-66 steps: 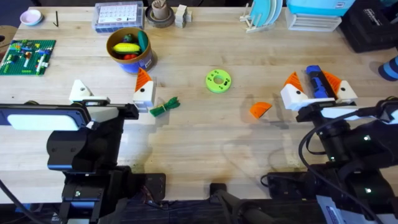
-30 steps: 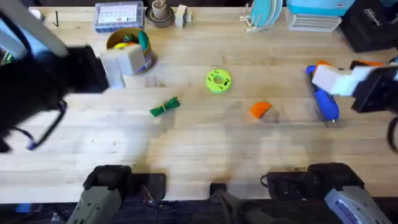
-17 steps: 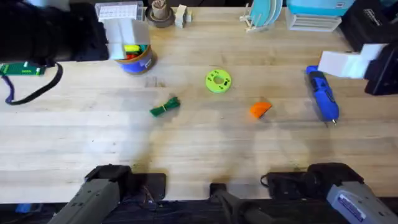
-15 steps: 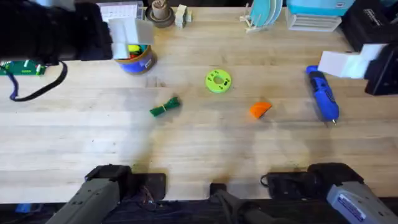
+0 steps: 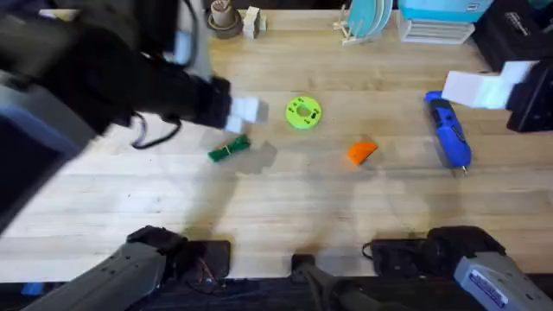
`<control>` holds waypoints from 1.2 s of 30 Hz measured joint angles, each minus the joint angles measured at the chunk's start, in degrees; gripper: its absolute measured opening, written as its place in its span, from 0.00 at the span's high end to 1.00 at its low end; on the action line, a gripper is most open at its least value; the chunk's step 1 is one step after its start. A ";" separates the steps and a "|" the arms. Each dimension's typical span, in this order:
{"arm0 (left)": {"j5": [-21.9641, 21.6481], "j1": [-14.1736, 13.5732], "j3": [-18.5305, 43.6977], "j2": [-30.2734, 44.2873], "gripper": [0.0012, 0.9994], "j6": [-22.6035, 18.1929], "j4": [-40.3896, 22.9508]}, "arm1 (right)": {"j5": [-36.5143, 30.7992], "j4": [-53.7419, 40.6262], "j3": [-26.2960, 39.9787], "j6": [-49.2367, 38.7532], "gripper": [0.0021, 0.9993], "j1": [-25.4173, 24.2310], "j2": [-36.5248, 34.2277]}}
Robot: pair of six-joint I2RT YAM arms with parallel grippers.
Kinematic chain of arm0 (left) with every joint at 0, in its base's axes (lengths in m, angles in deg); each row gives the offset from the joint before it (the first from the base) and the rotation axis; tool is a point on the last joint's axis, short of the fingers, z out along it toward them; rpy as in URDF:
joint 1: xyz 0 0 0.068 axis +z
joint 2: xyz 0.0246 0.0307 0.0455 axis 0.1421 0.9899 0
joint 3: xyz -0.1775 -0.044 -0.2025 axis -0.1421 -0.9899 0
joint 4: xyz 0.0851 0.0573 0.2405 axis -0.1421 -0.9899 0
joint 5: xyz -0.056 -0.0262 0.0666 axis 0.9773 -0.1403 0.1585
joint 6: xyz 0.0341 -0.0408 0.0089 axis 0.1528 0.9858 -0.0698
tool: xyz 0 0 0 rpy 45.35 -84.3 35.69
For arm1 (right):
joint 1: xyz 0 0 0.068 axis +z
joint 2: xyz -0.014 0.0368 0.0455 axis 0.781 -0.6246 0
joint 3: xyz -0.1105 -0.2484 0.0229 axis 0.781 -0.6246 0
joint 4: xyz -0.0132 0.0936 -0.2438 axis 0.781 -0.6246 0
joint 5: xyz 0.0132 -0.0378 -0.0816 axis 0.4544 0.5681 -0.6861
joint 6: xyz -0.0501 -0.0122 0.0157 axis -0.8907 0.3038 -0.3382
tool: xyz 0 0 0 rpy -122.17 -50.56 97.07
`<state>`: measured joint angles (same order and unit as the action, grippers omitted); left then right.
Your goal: Pick up the gripper from the table and insert it into the empty holder that is missing its gripper. Then pick up a screw, insert it into the mounting hole, and use the screwdriver to tighten it. Finally, clean up the table by picking up the vegetable and placing it into the bucket.
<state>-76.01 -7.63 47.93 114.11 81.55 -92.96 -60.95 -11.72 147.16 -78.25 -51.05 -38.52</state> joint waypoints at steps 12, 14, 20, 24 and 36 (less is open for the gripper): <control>-7.90 -8.17 -11.58 4.85 0.00 -0.17 10.90 | 0.00 0.00 0.00 0.00 0.18 0.00 0.00; -8.15 -8.17 -11.58 6.12 0.00 -0.17 10.88 | 0.00 0.00 0.00 0.00 0.18 0.00 0.02; -8.30 -8.17 -11.58 10.56 0.26 -0.13 10.46 | 0.00 0.00 0.00 0.00 0.18 0.00 0.00; -8.36 -8.17 -11.61 11.17 0.91 -0.23 10.40 | 0.00 0.00 0.00 0.00 0.18 0.00 0.00; -10.23 -8.17 -11.58 1.49 1.00 -0.42 10.26 | -0.02 0.00 0.00 -1.15 0.18 0.00 0.00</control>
<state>-86.25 -15.80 36.35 115.60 81.14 -82.70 -60.97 -11.72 147.16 -79.40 -51.05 -38.52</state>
